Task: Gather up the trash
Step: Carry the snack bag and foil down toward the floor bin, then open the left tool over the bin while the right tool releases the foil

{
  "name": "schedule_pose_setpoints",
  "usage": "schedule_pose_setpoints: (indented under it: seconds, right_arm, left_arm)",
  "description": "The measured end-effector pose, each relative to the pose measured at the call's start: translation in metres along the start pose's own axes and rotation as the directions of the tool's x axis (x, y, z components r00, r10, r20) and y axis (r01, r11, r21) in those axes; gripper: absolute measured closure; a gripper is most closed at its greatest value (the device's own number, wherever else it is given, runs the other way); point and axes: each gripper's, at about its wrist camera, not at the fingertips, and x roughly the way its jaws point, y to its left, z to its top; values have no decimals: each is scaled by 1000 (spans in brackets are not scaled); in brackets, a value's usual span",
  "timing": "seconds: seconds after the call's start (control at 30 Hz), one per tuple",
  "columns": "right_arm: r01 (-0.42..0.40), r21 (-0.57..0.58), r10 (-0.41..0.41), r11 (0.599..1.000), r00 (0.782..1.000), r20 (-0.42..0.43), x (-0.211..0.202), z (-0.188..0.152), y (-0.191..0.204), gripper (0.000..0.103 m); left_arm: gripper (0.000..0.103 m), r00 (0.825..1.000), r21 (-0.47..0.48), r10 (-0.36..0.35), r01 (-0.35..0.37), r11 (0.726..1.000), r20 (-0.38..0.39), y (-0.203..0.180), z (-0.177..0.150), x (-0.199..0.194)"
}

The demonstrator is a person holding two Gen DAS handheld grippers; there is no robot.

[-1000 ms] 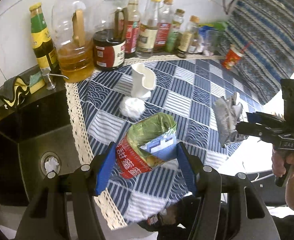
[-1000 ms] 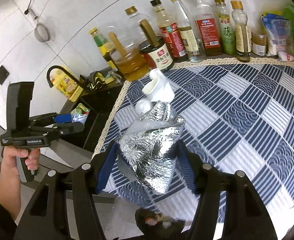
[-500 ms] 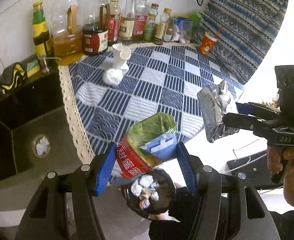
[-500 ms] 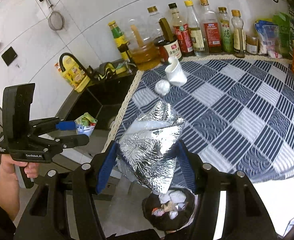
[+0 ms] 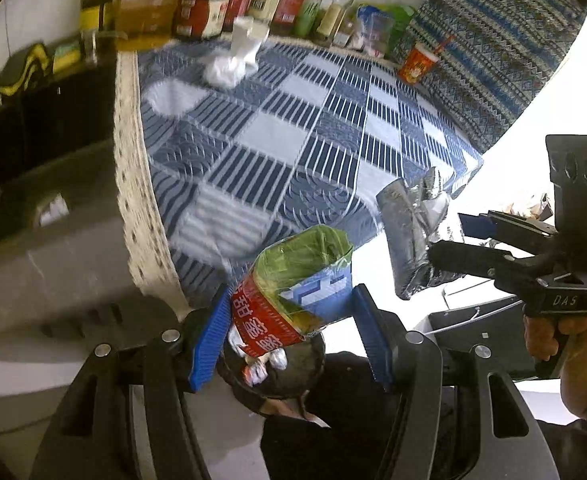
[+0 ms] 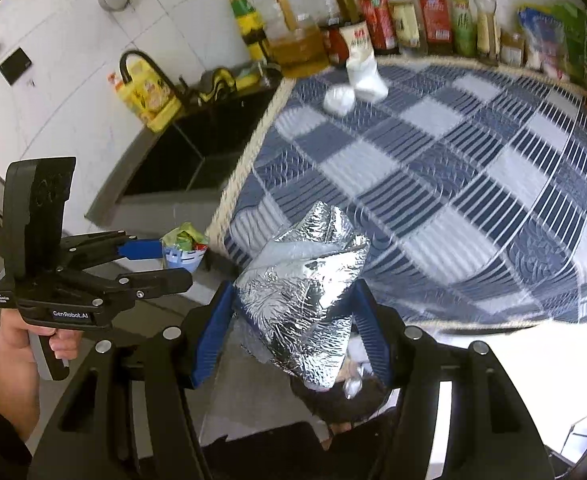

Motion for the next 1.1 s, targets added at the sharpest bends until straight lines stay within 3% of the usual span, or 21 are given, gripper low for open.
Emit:
schedule_pose_setpoints:
  seconds: [0.47, 0.83, 1.1]
  right_arm:
    - [-10, 63, 23, 998, 978, -206, 61, -54, -31, 42]
    - [13, 149, 42, 989, 932, -360, 110, -91, -70, 42]
    - [17, 236, 92, 972, 892, -443, 156, -123, -92, 42]
  left_arm:
    - [44, 985, -135, -44, 21, 991, -168, 16, -53, 72]
    - [44, 947, -217, -110, 44, 975, -301, 24, -87, 144]
    - [44, 912, -253, -97, -8, 968, -398, 33, -113, 193]
